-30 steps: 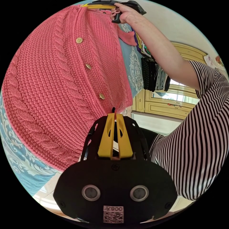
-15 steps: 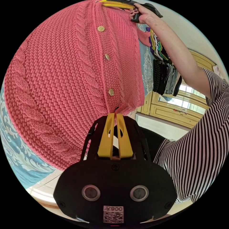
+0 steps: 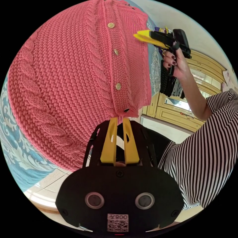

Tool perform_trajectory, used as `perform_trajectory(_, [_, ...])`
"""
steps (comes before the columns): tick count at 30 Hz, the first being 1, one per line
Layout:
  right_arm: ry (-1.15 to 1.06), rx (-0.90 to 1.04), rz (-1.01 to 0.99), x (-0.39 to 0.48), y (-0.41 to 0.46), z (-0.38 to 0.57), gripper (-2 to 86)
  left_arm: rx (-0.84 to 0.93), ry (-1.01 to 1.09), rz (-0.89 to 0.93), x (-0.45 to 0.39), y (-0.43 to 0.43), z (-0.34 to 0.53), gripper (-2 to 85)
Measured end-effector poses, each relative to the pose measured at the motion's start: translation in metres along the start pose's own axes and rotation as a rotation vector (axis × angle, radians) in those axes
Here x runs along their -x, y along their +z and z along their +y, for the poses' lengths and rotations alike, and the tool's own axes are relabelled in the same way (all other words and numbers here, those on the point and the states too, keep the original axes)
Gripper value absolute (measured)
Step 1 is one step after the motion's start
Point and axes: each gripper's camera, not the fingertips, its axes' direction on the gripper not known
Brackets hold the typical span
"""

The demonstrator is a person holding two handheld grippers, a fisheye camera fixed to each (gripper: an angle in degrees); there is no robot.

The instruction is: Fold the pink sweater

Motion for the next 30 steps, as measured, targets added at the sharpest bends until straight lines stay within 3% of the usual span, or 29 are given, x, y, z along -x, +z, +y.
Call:
perform_trajectory(4, [-0.028, 0.304, -0.015, 0.020, 0.064, 0.057, 7.3, 0.015, 0.008, -0.010, -0.014, -0.002, 0.002, 3.3])
perform_trajectory(7, [-0.076, 0.339, 0.101, 0.032, 0.075, 0.084, 7.0, 0.011, 0.018, -0.032, -0.030, -0.008, 0.006, 3.2])
perform_trajectory(14, [-0.071, 0.320, 0.092, 0.033, 0.081, 0.102, 6.2, 0.007, 0.016, -0.083, -0.063, -0.018, 0.013, 2.6])
perform_trajectory(17, [-0.031, 0.240, 0.026, 0.036, 0.060, 0.106, 6.5, -0.067, 0.037, -0.108, -0.083, -0.037, 0.011, 2.5])
perform_trajectory(19, [0.009, 0.089, 0.003, 0.032, 0.021, 0.102, 6.4, -0.125, 0.064, -0.121, -0.097, -0.051, 0.004, 2.5])
perform_trajectory(23, [0.092, -0.170, 0.180, 0.005, -0.052, 0.092, 7.0, -0.242, 0.174, -0.182, -0.127, -0.081, -0.036, 2.5])
perform_trajectory(27, [0.322, -0.491, 0.206, -0.056, -0.135, 0.092, 9.3, -0.352, 0.327, -0.226, -0.168, -0.103, -0.090, 2.3])
perform_trajectory(30, [0.488, -0.590, 0.175, -0.092, -0.158, 0.099, 10.7, -0.409, 0.414, -0.303, -0.202, -0.111, -0.128, 2.0])
